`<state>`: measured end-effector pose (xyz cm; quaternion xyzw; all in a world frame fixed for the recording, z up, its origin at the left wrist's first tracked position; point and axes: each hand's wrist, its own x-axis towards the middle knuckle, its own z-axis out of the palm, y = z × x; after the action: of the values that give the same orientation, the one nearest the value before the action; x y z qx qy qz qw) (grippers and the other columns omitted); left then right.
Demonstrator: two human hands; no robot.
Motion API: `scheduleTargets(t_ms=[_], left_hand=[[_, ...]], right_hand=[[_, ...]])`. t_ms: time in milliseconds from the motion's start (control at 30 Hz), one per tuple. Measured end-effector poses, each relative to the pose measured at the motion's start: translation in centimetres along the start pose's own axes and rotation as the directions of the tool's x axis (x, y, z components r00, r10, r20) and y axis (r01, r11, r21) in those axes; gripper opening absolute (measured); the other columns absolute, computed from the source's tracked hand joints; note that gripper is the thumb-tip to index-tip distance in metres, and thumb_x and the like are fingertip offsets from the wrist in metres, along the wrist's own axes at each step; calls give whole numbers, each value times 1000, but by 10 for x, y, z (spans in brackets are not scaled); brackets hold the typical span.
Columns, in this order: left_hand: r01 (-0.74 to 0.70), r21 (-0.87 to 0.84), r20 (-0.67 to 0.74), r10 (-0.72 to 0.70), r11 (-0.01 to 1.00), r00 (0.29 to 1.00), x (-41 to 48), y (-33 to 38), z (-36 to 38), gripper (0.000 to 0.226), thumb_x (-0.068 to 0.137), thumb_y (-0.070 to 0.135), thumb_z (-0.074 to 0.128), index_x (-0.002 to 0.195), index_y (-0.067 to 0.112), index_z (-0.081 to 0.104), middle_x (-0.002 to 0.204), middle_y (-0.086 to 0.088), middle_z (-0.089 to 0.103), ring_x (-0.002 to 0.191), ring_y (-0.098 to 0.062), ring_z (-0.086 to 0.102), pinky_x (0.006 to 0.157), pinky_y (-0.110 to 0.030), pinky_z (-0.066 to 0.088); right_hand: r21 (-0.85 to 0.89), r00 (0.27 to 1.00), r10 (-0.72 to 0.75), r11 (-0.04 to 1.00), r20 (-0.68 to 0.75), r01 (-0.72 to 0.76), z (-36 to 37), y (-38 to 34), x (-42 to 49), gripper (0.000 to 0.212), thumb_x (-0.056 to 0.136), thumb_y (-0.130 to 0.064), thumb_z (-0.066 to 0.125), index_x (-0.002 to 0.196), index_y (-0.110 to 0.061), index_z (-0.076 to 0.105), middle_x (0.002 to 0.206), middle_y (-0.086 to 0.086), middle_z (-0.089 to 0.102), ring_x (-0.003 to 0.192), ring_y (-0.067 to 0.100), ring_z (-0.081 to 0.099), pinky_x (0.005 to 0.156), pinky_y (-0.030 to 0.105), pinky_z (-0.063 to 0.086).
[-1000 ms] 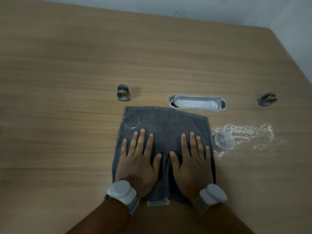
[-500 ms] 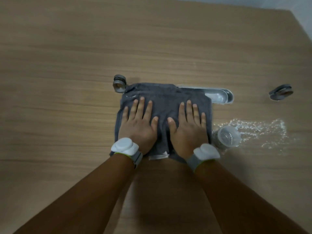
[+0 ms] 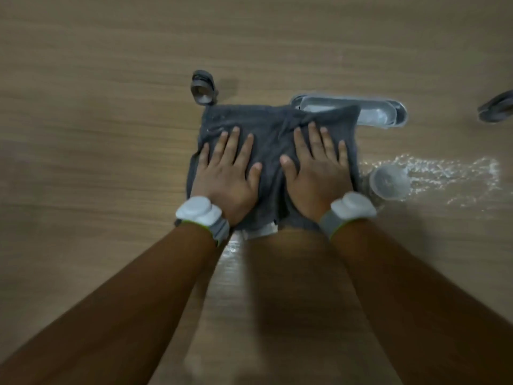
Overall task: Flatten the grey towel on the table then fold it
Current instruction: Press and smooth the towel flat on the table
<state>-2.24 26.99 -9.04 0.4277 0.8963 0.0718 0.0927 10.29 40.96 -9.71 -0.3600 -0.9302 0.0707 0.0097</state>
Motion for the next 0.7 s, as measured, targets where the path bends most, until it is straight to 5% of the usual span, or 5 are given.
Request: scheduleTargets(t_ms=[200,500,700], left_hand=[[12,0,15,-12,1000,1000,-4,-5,0,66,103,55,13,161,23,11,169,-3,4,156,-22,0,125,-46,-3],[-60,30,31,59,998,998,-162,0,14,66,104,56,21,161,21,17,168,-6,10,156,-24,6,125,-48,3],[-101,36,55,99,994,994,-163,-1,12,67,104,56,27,160,21,19,168,-6,14,155,-25,9,125,-50,6]], right_hand=[[34,999,12,999,39,-14,6,6,-7,72,101,-63,13,162,-24,13,171,3,8,158,24,3,127,52,0],[13,998,-53,999,-17,53,4,-4,-195,69,106,-56,28,160,-14,26,167,14,24,155,33,20,124,57,14],[-17,997,-75,997,37,75,-2,-8,-186,69,104,-57,30,159,-16,29,167,13,25,155,34,19,125,58,11]])
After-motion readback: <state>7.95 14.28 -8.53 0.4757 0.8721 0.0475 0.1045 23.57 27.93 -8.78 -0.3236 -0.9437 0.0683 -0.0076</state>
